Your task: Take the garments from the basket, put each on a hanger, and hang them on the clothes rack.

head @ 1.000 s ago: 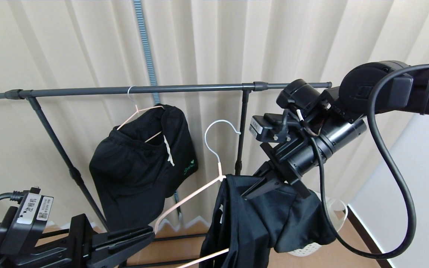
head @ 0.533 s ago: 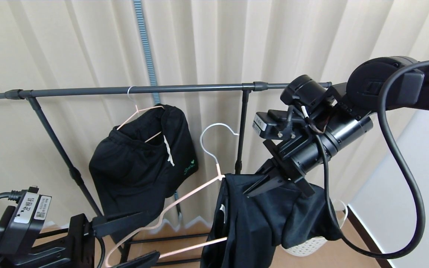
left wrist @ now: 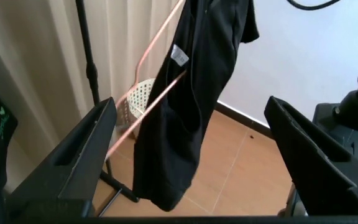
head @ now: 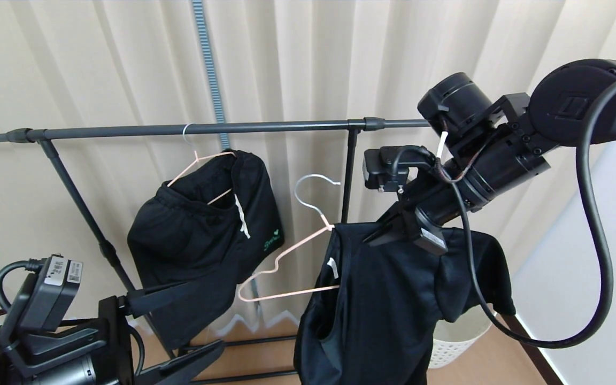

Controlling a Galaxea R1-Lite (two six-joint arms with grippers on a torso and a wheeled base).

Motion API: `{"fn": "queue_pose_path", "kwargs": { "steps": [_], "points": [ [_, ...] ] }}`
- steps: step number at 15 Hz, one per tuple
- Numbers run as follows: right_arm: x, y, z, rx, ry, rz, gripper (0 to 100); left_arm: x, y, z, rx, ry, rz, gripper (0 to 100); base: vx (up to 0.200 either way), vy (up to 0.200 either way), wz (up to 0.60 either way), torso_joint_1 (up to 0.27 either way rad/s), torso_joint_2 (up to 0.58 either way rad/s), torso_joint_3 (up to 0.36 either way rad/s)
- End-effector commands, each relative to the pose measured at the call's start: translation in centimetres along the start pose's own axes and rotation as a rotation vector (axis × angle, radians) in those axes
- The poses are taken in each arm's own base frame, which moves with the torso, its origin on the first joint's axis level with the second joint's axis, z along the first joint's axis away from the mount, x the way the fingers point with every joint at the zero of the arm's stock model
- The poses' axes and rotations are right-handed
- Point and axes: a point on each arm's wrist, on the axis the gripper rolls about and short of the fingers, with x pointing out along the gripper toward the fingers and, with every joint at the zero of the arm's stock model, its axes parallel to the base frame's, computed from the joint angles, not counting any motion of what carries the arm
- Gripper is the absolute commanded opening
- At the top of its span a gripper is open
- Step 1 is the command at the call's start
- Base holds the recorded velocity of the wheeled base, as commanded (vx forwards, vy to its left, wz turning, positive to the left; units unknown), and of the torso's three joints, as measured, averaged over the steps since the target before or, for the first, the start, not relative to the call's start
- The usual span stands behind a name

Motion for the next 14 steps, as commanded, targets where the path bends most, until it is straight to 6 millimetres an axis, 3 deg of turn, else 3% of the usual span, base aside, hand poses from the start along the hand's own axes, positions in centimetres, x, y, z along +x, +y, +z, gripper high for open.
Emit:
{"fn": "queue_pose_path", "kwargs": {
  "steps": [1, 2, 7, 11, 14],
  "points": [
    [-0.7, 0.1, 0.3, -0.003, 0.0, -0.048, 0, 0.5, 0.5, -0.5, -0.024, 0.03, 0.007, 100, 0.0, 0.0, 0.0, 0.0, 0.0, 0.0],
    [-0.7, 0.1, 0.3, -0.003, 0.0, -0.048, 0, 0.5, 0.5, -0.5, -0.024, 0.03, 0.007, 100, 0.0, 0.0, 0.0, 0.0, 0.0, 0.0],
    [-2.5, 1.2, -0.1, 0.02, -0.003, -0.256, 0, 4.1, 1.6, -2.2, -0.085, 0.123, 0.207, 100, 0.0, 0.0, 0.0, 0.0, 0.0, 0.0],
    [0.5, 4.0, -0.1, 0.066, -0.083, -0.406, 0, 8.0, 0.5, -3.3, -0.145, 0.151, 0.332, 100, 0.0, 0.0, 0.0, 0.0, 0.0, 0.0],
    [0.5, 5.0, -0.7, 0.106, -0.101, -0.402, 0, 10.4, 0.2, -5.1, -0.138, 0.202, 0.45, 100, 0.0, 0.0, 0.0, 0.0, 0.0, 0.0]
  ]
}}
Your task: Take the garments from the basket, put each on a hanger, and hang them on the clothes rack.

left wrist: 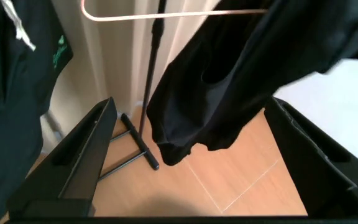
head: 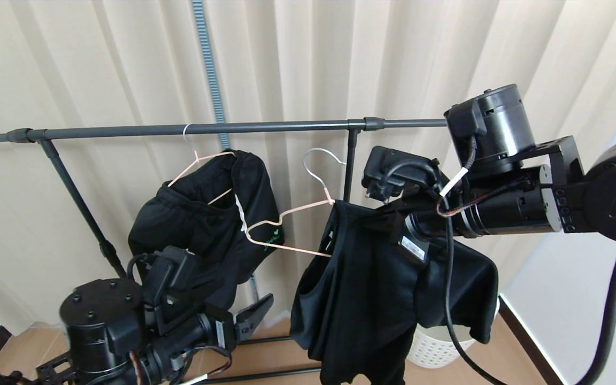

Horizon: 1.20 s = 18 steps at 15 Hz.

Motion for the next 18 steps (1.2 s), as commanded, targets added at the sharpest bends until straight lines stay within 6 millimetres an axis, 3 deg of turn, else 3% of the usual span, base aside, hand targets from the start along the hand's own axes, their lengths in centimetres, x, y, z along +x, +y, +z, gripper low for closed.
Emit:
{"fn": "queue_pose_path", "kwargs": {
  "steps": [1, 4, 9, 18],
  "points": [
    [-1.2, 0.8, -0.4, 0.005, -0.006, 0.011, 0, 2.4, -1.3, -1.8, -0.01, 0.059, 0.029, 100, 0.0, 0.0, 0.0, 0.0, 0.0, 0.0],
    [-2.0, 1.9, -0.5, -0.006, -0.058, 0.054, 0, 3.4, -2.0, -2.1, -0.052, 0.064, 0.014, 100, 0.0, 0.0, 0.0, 0.0, 0.0, 0.0],
    [-1.3, 3.6, -1.0, -0.018, -0.106, 0.068, 0, 3.9, -2.9, -2.7, -0.073, 0.075, -0.009, 100, 0.0, 0.0, 0.0, 0.0, 0.0, 0.0],
    [-2.0, 4.3, -0.6, 0.065, -0.17, 0.101, 0, 4.2, -3.0, -3.5, -0.067, 0.087, -0.014, 100, 0.0, 0.0, 0.0, 0.0, 0.0, 0.0]
  ]
}}
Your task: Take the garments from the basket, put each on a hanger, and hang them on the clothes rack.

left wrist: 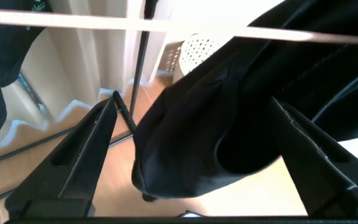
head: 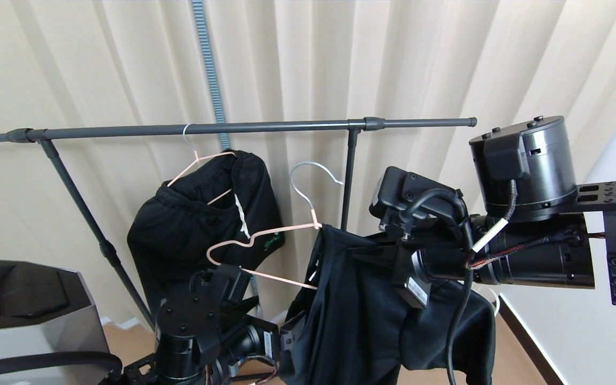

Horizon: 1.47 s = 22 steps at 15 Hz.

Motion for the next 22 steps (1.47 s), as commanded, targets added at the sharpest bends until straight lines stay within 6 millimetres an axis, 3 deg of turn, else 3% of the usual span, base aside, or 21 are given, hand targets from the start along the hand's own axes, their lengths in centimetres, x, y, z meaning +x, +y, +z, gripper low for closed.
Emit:
{"fn": "queue_pose_path", "kwargs": {
  "steps": [1, 16, 17, 22],
  "points": [
    [-0.2, 0.0, 0.2, 0.008, -0.009, -0.003, 0, 0.0, 0.0, -0.3, 0.003, 0.009, -0.001, 100, 0.0, 0.0, 0.0, 0.0, 0.0, 0.0],
    [-3.2, -1.3, 0.7, 0.067, -0.067, -0.076, 0, 0.0, 0.0, -1.9, 0.049, 0.069, 0.001, 100, 0.0, 0.0, 0.0, 0.0, 0.0, 0.0],
    [-3.3, -1.4, 0.6, 0.07, -0.065, -0.081, 0, -0.1, 0.1, -1.9, 0.048, 0.064, 0.002, 0, 0.0, 0.0, 0.0, 0.0, 0.0, 0.0],
    [-4.1, -2.7, -1.1, 0.118, -0.041, -0.111, 0, 0.0, 1.4, -0.8, 0.061, -0.009, 0.041, 0, 0.0, 0.0, 0.0, 0.0, 0.0, 0.0]
  ]
}}
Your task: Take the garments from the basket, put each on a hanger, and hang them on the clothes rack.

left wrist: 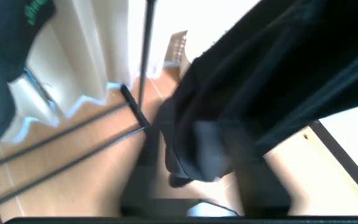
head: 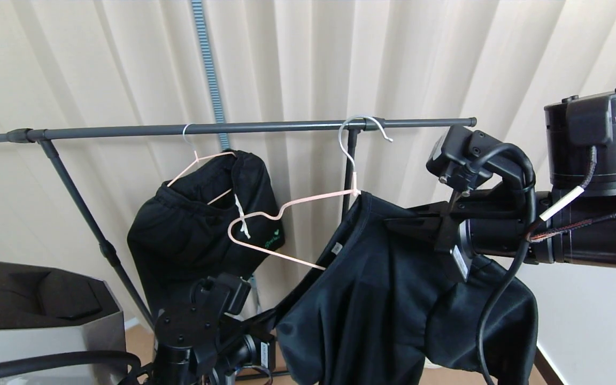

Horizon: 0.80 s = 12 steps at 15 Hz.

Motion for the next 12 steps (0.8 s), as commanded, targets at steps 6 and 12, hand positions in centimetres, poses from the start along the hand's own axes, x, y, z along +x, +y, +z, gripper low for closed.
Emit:
{"fn": "queue_pose_path", "kwargs": {
  "steps": [6, 12],
  "points": [
    [-1.7, -0.5, -3.8, 0.059, 0.038, 0.037, 0, 0.3, 4.0, 1.7, 0.011, -0.093, 0.132, 0, 0.0, 0.0, 0.0, 0.0, 0.0, 0.0],
    [-2.4, -0.1, -6.7, 0.076, 0.012, 0.041, 0, 0.3, 6.1, 2.8, 0.004, -0.137, 0.201, 0, 0.0, 0.0, 0.0, 0.0, 0.0, 0.0]
  ]
}}
